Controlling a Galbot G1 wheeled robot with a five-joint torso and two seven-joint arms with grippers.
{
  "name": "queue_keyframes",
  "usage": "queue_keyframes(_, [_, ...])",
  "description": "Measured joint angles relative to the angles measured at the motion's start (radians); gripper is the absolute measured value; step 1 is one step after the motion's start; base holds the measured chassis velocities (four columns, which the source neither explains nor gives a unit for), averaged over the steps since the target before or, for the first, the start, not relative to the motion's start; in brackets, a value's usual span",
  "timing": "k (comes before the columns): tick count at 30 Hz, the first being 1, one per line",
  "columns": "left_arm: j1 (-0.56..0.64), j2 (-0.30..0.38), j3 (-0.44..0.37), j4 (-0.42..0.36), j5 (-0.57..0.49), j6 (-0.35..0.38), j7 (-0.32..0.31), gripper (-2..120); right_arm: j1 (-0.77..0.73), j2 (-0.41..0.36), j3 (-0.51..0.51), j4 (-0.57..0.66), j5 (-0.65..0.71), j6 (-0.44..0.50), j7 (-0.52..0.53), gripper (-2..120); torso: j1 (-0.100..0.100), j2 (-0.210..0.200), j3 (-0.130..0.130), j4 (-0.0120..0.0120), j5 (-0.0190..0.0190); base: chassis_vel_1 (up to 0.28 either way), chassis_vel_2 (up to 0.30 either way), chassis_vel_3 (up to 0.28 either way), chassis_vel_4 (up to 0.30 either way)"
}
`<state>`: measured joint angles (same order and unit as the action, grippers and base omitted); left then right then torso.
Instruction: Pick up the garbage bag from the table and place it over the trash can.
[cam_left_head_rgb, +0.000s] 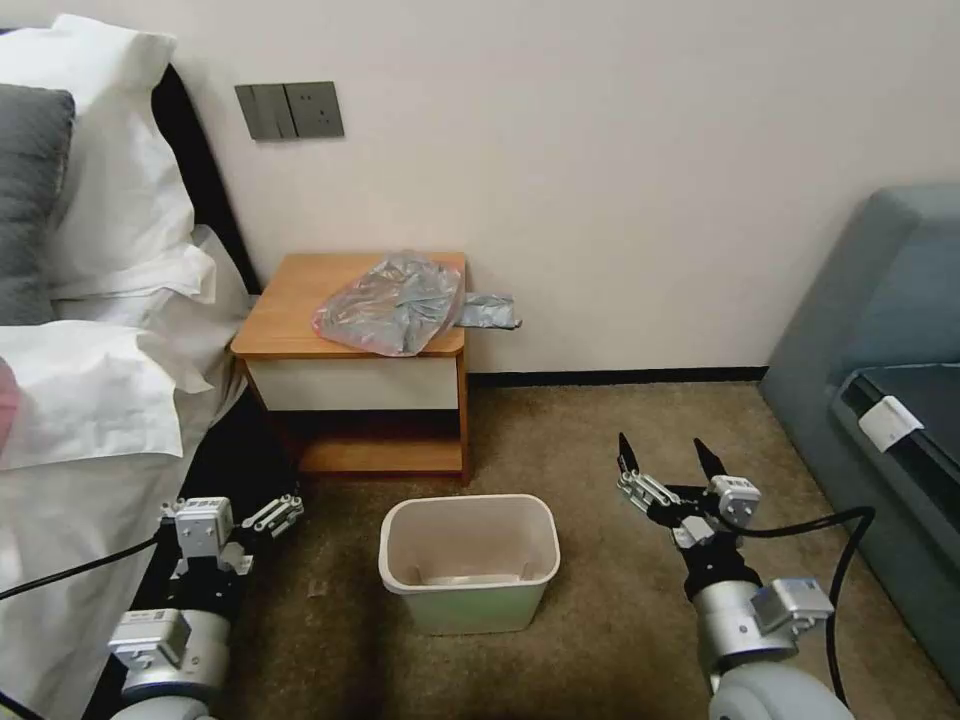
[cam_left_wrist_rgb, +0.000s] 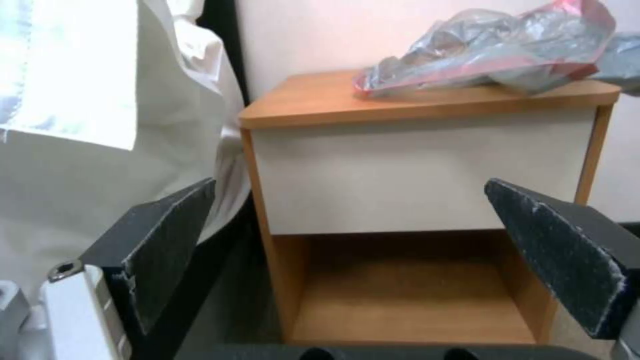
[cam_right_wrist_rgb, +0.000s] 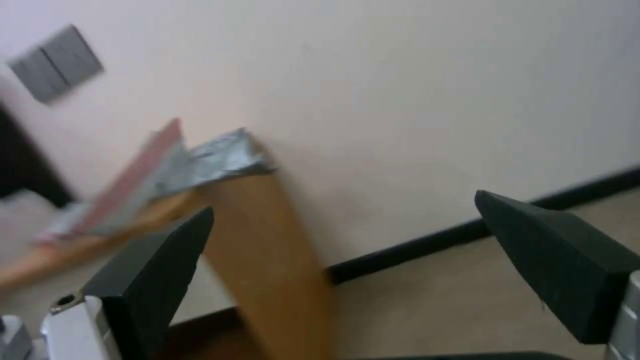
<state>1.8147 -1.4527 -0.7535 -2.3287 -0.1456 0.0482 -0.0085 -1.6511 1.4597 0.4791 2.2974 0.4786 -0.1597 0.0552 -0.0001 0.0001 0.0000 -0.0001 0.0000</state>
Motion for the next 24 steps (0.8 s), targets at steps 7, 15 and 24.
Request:
queue_keyframes(7, [0.018, -0.011, 0.002, -0.007, 0.005, -0.021, 0.000, 100, 0.238, -0.020, -0.066, -0.160, 0.392, -0.087, 0.089, 100, 0.000, 0.000, 0.000, 0.0000, -0.0001, 0.000, 0.000, 0.000, 0.000])
queue_keyframes(15, [0.038, -0.025, -0.003, -0.025, 0.005, -0.035, 0.000, 100, 0.518, 0.019, -0.124, -0.358, 0.765, -0.148, 0.153, 100, 0.000, 0.000, 0.000, 0.0002, -0.0002, 0.000, 0.000, 0.000, 0.000])
queue_keyframes(24, [0.049, -0.051, -0.010, -0.054, 0.005, -0.035, 0.001, 100, 0.702, 0.088, -0.116, -0.632, 0.981, -0.166, 0.159, 100, 0.000, 0.000, 0.000, 0.0001, -0.0001, 0.000, 0.000, 0.000, 0.000])
